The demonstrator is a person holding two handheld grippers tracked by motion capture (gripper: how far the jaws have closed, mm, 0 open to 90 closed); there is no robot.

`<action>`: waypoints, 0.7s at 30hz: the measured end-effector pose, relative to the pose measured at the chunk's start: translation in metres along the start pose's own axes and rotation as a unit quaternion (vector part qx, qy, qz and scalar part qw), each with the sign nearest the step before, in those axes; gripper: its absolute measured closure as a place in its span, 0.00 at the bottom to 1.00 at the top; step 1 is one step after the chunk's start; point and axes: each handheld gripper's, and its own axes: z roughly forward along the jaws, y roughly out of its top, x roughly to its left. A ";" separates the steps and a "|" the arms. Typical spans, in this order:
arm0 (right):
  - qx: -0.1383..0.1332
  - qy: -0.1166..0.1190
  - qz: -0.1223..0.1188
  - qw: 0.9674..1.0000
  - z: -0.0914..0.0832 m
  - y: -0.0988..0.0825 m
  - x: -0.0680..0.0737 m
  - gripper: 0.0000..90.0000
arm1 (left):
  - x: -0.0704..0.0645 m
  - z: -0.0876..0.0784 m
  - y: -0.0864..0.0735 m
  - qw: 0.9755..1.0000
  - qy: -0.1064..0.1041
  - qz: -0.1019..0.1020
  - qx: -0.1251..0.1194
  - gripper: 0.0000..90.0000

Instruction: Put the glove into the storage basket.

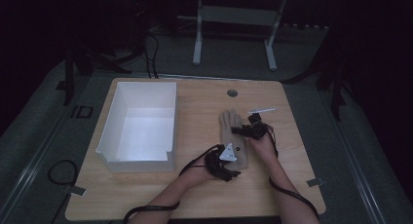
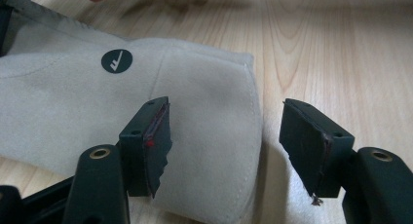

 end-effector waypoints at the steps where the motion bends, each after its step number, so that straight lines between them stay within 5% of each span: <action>1: -0.005 -0.010 -0.008 1.000 0.000 -0.001 0.003 0.70 | -0.001 0.000 0.000 1.000 0.003 0.007 0.002 0.40; 3: -0.012 -0.017 -0.013 1.000 0.000 -0.002 0.005 0.71 | -0.002 0.001 0.001 1.000 0.011 0.024 0.011 0.40; 8: -0.017 -0.022 -0.012 1.000 0.000 -0.004 0.007 0.71 | -0.003 0.001 0.001 0.999 0.020 0.028 0.007 0.43; 14: -0.024 -0.030 -0.021 0.999 0.000 -0.005 0.011 0.72 | -0.001 0.001 0.002 0.997 0.058 0.046 0.015 0.78; 18: -0.030 -0.021 -0.013 0.999 0.000 -0.006 0.010 0.73 | 0.012 -0.002 0.001 1.000 0.021 -0.013 0.002 0.90; 21: -0.034 -0.017 -0.009 0.999 -0.002 -0.004 0.011 0.74 | 0.015 -0.003 0.000 1.000 0.008 -0.026 -0.005 0.91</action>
